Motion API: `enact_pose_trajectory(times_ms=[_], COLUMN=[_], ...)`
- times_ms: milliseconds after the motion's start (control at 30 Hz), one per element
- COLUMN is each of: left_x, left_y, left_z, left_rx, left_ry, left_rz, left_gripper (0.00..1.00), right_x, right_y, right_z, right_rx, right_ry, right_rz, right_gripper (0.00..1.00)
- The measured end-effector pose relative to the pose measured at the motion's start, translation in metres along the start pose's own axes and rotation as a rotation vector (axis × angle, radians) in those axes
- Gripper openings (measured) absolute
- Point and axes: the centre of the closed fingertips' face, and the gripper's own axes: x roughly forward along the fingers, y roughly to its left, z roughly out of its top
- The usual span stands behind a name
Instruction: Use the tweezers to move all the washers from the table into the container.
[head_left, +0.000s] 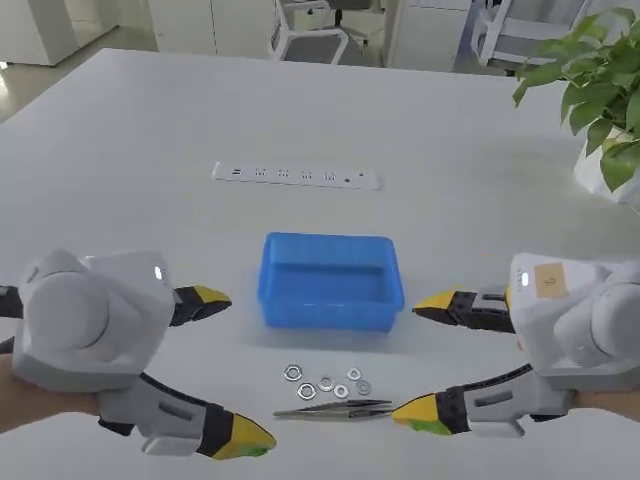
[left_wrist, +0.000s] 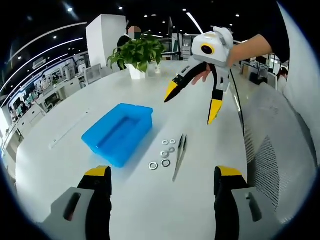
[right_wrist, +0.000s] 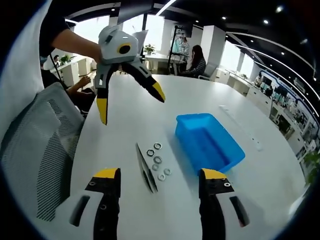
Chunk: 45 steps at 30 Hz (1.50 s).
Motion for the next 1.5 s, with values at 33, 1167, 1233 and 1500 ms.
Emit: enact_pose_trajectory(times_ms=[33, 1167, 1233, 1500], left_x=[0.002, 0.054, 0.054, 0.061], left_y=[-0.003, -0.031, -0.03, -0.027], left_z=[-0.002, -0.043, -0.042, -0.037], left_rx=[0.003, 0.029, 0.042, 0.069], left_ry=[0.004, 0.217, 0.214, 0.23], left_rz=[-0.012, -0.179, -0.177, -0.202], left_gripper=[0.84, 0.34, 0.33, 0.25], right_x=[0.003, 0.063, 0.063, 0.064], right_y=[0.003, 0.036, 0.036, 0.027], right_z=[-0.002, -0.033, -0.034, -0.034], right_rx=[-0.004, -0.159, -0.127, -0.044], right_ry=[0.01, 0.255, 0.258, 0.248], right_rz=[0.017, 0.232, 0.239, 0.253], right_gripper=[0.63, 0.22, 0.21, 0.11])
